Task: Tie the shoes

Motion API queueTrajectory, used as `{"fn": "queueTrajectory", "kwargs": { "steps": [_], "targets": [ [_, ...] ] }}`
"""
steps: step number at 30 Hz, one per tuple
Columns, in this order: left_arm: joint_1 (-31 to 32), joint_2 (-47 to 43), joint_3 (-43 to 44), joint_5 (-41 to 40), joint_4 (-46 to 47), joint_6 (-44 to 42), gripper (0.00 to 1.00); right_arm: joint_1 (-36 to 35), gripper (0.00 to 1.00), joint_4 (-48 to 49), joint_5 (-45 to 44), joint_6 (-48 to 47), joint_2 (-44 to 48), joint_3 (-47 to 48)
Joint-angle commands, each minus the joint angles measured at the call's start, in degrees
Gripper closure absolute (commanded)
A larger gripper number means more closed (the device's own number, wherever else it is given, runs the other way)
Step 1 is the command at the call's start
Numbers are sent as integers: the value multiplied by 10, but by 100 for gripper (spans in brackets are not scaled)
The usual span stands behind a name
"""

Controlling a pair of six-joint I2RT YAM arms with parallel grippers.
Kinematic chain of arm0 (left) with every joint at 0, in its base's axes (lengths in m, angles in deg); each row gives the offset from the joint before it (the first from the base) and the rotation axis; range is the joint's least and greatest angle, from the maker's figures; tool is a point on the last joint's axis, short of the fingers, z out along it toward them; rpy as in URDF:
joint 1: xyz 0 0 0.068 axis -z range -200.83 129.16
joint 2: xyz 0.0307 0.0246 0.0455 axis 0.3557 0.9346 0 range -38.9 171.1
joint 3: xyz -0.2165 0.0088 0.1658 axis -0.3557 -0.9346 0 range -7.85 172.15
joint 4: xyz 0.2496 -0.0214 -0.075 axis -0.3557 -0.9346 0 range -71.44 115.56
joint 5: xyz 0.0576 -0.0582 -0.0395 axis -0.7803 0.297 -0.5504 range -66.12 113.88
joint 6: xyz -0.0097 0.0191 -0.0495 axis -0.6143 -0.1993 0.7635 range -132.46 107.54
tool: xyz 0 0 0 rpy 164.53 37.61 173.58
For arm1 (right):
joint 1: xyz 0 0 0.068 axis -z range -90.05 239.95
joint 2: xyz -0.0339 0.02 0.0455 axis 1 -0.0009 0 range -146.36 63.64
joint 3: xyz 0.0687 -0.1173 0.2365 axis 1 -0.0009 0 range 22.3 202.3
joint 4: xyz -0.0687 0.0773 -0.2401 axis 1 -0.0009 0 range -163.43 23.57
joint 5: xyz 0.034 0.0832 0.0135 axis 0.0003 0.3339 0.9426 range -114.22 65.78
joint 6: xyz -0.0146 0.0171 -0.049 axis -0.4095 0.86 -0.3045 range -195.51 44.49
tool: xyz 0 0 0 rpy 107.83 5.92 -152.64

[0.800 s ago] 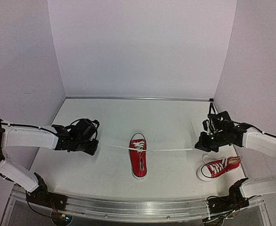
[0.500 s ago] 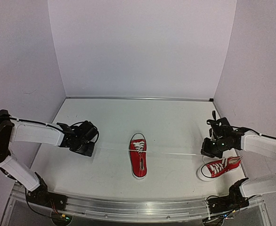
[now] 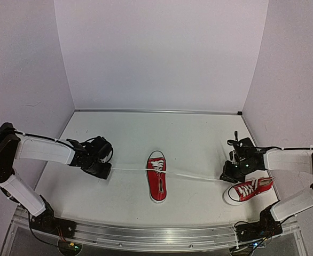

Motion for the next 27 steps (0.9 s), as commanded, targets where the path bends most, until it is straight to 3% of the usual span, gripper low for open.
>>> {"fn": "queueTrajectory", "kwargs": {
  "steps": [1,4,11,18,24,27],
  "targets": [
    [-4,-7,7,69,31,-49,94,3,71,42,53,-28,0,12],
    [-4,-22,2,99,43,-58,65,4,51,41,69,-35,18,25],
    [-5,-127,0,72,46,-63,3,4,19,30,87,-52,108,64],
    [-4,-244,-18,38,133,-100,0,4,2,23,73,-101,162,118],
    [-5,-313,-49,118,275,-158,0,4,2,30,52,-107,158,171],
    [-5,-276,-6,154,243,-179,0,4,2,27,61,-122,145,201]
  ]
}}
